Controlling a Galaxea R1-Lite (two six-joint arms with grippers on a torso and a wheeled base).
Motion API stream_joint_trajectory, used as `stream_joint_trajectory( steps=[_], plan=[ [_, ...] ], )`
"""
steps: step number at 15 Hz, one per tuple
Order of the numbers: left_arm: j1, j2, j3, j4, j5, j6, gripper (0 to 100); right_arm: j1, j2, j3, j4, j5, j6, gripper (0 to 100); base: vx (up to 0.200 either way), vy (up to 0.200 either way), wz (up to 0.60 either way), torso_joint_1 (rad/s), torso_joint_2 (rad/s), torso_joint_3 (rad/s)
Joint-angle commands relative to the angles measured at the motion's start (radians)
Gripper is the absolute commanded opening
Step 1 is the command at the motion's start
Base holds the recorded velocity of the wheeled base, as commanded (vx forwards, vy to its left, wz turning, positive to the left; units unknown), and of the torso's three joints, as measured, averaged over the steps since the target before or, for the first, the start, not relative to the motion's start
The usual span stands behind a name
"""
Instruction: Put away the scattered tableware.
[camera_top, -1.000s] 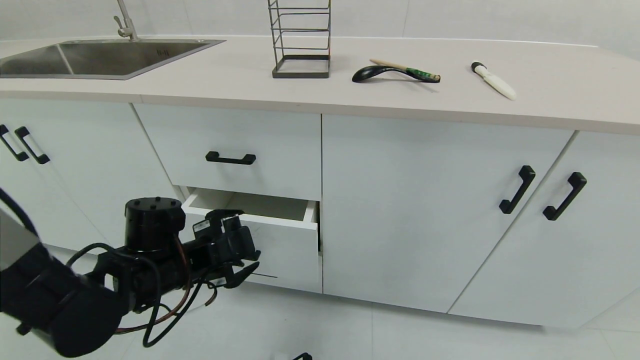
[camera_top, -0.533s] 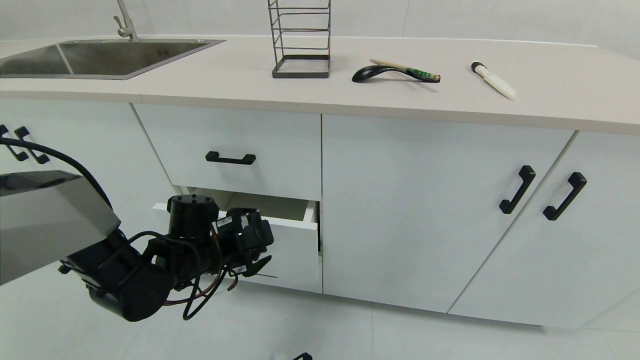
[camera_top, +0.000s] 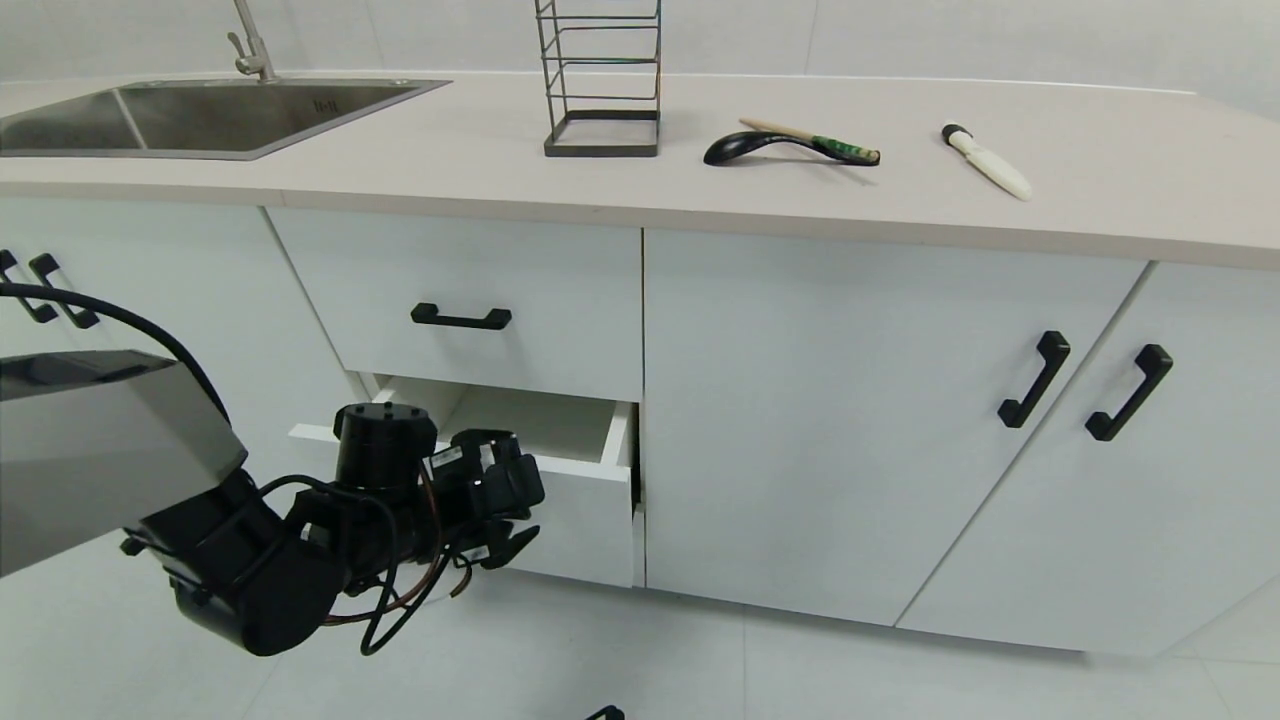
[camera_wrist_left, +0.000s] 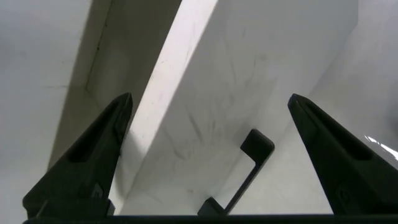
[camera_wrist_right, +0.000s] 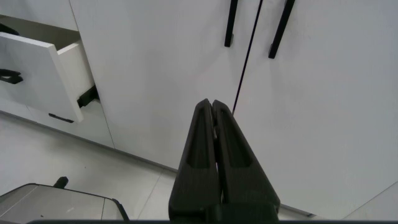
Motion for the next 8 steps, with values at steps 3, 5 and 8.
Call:
stream_joint_trajectory(
  steps=[3, 5, 8],
  plan=[
    [-0.037, -0.112, 0.155, -0.002, 0.0, -0.001, 100, 0.0, 0.001, 0.0, 0.0, 0.0, 0.0, 0, 0.0, 0.0, 0.0, 0.0, 0.0, 0.0],
    [-0.062, -0.173, 0.235, -0.006, 0.001, -0.002, 100, 0.0, 0.001, 0.0, 0.0, 0.0, 0.0, 0, 0.0, 0.0, 0.0, 0.0, 0.0, 0.0],
    [-0.068, -0.242, 0.265, 0.004, 0.0, -0.001, 100, 0.0, 0.001, 0.0, 0.0, 0.0, 0.0, 0, 0.0, 0.0, 0.0, 0.0, 0.0, 0.0]
  ],
)
